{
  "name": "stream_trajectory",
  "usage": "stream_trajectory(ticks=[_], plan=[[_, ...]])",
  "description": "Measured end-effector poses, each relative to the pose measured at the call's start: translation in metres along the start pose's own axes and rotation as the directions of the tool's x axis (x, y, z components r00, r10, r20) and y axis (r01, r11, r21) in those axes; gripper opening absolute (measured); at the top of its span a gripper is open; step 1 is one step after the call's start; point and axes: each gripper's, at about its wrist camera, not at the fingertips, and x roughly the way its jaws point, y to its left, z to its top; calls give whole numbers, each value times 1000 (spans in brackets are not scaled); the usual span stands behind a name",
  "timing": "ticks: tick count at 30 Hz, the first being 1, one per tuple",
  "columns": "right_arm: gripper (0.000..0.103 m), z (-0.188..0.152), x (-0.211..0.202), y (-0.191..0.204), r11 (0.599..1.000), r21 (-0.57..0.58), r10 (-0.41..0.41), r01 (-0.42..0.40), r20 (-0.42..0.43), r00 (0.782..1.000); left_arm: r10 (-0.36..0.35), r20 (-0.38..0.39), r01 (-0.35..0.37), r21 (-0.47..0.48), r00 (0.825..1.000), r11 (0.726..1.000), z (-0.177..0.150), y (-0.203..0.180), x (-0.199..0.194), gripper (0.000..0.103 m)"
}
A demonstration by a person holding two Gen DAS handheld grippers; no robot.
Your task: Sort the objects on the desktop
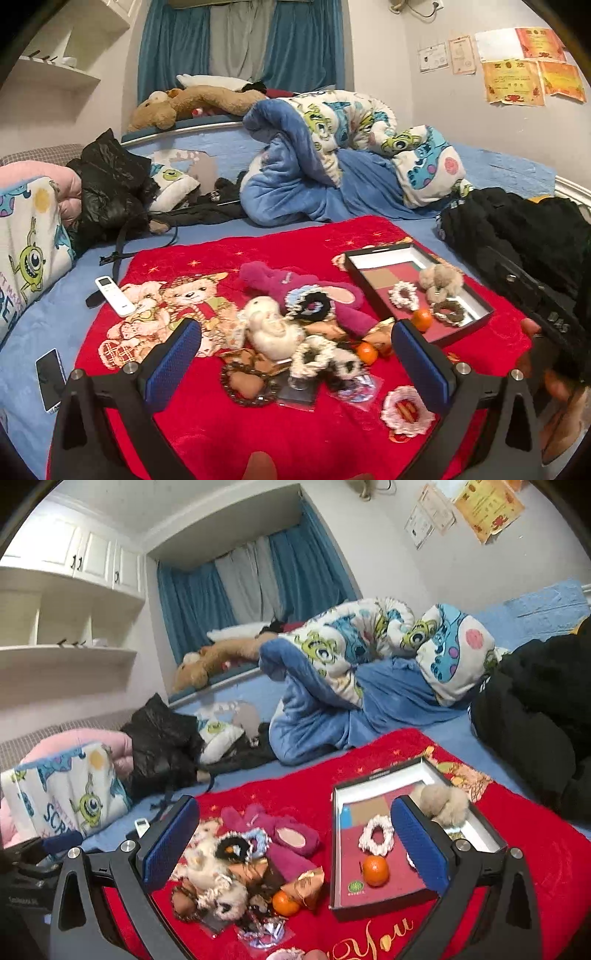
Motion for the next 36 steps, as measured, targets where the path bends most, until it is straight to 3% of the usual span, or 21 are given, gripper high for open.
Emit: stream_trajectory(ticks=[8,12,21,26,28,31,36], plan=[[103,-7,5,16,995,-85,51,-53,-22,998,45,-25,-46,-60,999,997,-16,29,32,103],[103,-13,18,24,994,-70,78,-79,-29,997,60,-43,-63,-58,997,996,-20,36,44,103],[103,-31,67,49,980,-118,143,-161,-143,979,101,-91,-109,-78,991,991,-6,65,81,103],[103,-42,95,62,968,-109,200,-226,-203,958,128,-100,-134,-54,987,990,7,71,105,103],[103,-49,98,62,968,-103,207,-231,-204,957,124,-121,-132,-66,985,989,-5,72,117,103],[103,-60,111,61,964,-45,242,-261,-257,936,126,-186,-134,-30,974,991,-28,66,132,103],[100,-79,131,62,965,-33,234,-259,-328,915,125,-208,-123,24,970,992,-50,58,142,103]])
